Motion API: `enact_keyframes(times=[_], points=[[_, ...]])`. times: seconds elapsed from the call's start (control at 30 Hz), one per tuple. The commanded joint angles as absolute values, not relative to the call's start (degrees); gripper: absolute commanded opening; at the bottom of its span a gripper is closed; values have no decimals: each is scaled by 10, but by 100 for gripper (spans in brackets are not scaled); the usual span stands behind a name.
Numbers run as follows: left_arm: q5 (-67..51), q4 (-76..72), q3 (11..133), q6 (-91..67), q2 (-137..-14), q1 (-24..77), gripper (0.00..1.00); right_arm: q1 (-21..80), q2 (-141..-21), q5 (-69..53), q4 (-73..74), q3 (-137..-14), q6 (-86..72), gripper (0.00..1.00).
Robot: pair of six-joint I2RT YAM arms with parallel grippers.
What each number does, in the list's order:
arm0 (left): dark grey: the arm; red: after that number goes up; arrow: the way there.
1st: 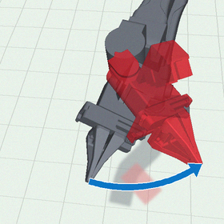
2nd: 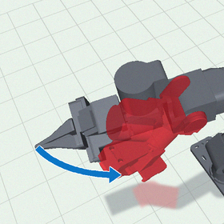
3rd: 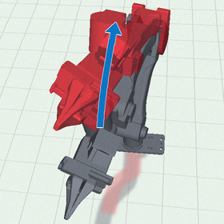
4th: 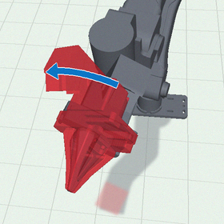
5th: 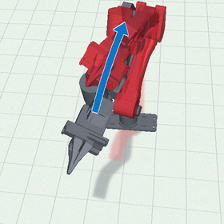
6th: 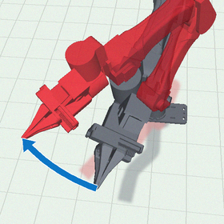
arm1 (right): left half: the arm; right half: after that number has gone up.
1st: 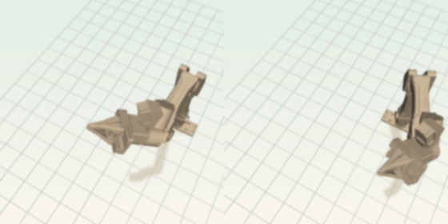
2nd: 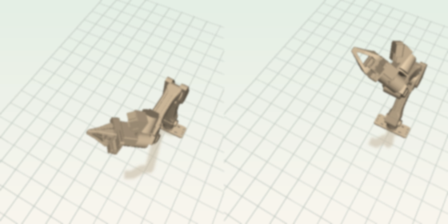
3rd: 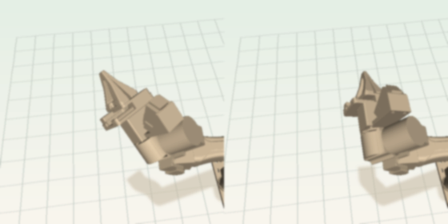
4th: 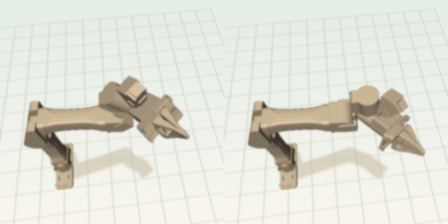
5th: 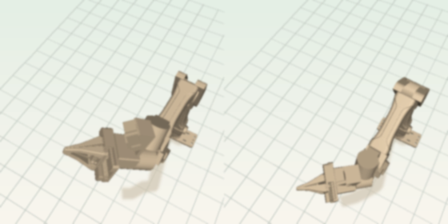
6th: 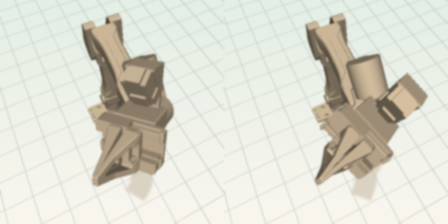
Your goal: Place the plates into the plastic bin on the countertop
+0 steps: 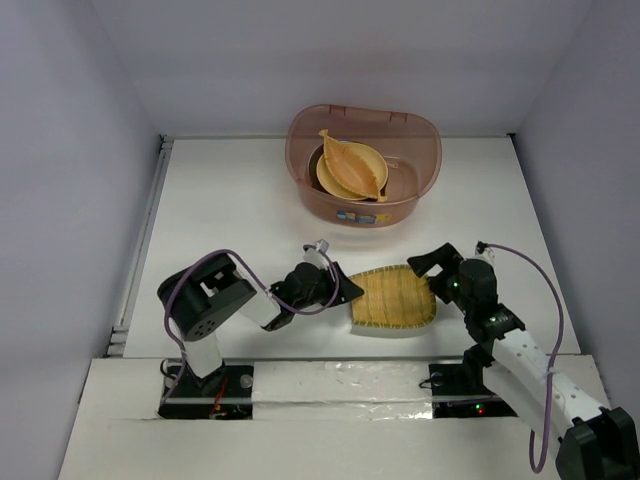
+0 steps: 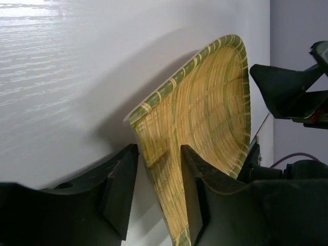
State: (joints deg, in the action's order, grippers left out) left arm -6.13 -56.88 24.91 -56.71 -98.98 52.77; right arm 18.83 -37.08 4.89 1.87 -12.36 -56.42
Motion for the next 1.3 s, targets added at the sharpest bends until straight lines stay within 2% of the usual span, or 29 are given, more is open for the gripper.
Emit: enact_keyframes(times=[0.0,0.1,0.13,0.17,0.33,0.43,0.53,0.57,0.6,0.67,0.87,1.03,1.1,1.17,1.27], points=[[-95,-642,246,-596,-1021,527,35,188,-354,47,-23,-137,-555,98],[-91,-684,238,-621,-1042,527,17,188,-336,40,-19,-145,-548,95],[-86,-694,234,-625,-1043,527,5,188,-321,40,-14,-148,-546,95],[-80,-700,226,-628,-1038,527,0,188,-312,40,-2,-157,-538,94],[-62,-693,208,-614,-977,522,0,188,-251,58,77,-206,-498,94],[-68,-654,206,-601,-904,522,0,188,-202,77,128,-255,-469,83],[-69,-592,223,-583,-819,522,0,188,-164,110,175,-313,-441,52],[-68,-574,241,-569,-780,522,0,188,-157,116,190,-325,-432,32],[-65,-542,250,-560,-761,522,0,188,-148,120,196,-337,-427,21],[-61,-511,273,-543,-710,522,0,188,-142,134,208,-362,-423,9],[-52,-432,373,-485,-639,486,0,188,-130,124,203,-351,-421,9],[-22,-385,480,-445,-654,426,0,188,-128,102,193,-329,-429,9],[-21,-357,542,-428,-691,395,0,188,-126,97,192,-327,-428,8],[-11,-328,597,-388,-746,388,0,188,-126,89,194,-327,-426,0],[39,-245,727,-341,-837,383,0,188,-124,83,199,-324,-420,0]])
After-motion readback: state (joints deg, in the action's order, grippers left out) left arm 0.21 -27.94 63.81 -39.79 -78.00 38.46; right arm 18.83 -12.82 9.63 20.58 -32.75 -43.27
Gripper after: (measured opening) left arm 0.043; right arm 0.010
